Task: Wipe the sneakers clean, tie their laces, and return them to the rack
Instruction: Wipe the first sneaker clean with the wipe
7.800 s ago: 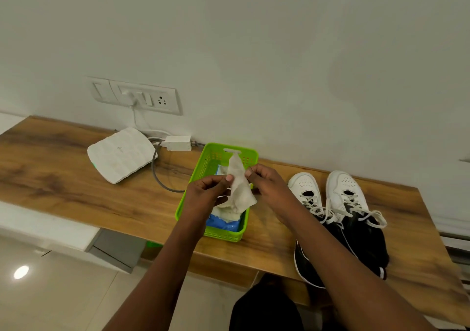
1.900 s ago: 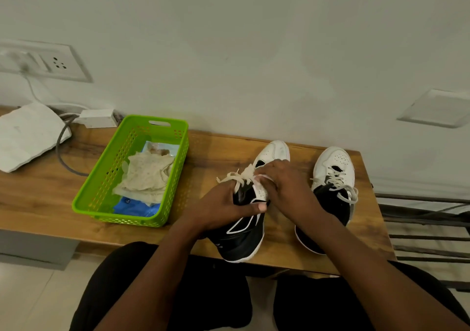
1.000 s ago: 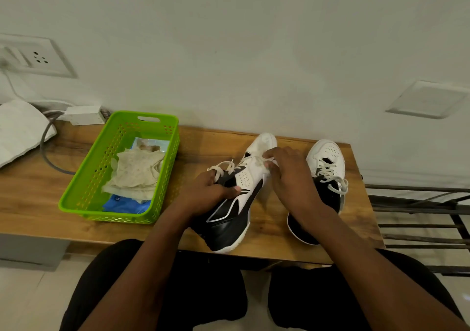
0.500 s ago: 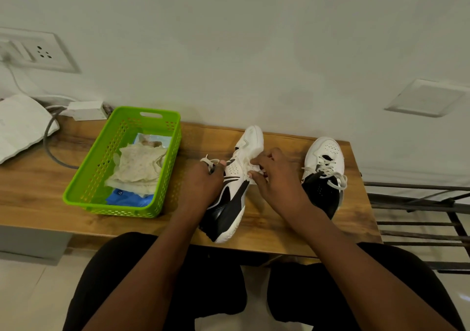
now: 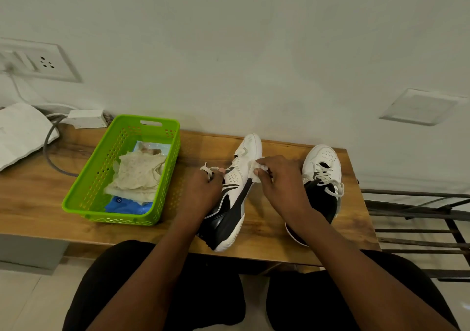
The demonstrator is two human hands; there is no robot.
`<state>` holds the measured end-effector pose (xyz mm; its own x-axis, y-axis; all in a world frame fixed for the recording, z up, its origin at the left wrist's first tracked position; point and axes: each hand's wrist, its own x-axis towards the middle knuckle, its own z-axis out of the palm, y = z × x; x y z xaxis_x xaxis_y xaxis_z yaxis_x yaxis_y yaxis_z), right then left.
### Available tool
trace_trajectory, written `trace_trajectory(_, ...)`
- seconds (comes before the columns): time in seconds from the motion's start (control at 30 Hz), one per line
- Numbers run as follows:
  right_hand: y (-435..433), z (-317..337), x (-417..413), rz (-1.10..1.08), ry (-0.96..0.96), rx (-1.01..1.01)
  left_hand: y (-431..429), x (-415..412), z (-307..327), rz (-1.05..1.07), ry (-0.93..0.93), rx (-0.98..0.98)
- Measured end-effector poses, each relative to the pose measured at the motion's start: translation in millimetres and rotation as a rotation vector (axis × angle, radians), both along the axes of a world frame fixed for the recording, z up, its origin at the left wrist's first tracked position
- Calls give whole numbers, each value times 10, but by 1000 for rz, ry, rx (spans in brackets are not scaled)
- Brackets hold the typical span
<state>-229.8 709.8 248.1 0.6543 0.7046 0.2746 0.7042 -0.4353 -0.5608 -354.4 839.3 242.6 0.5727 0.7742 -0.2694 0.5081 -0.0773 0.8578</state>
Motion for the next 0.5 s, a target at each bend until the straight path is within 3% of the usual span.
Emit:
trace_trajectory(0.27, -307, 32, -667, 482, 104, 117, 24, -4, -29, 13, -24, -156)
trace_trajectory(0.5, 57, -73, -136, 267, -194, -12, 84, -14, -69, -5, -15, -191)
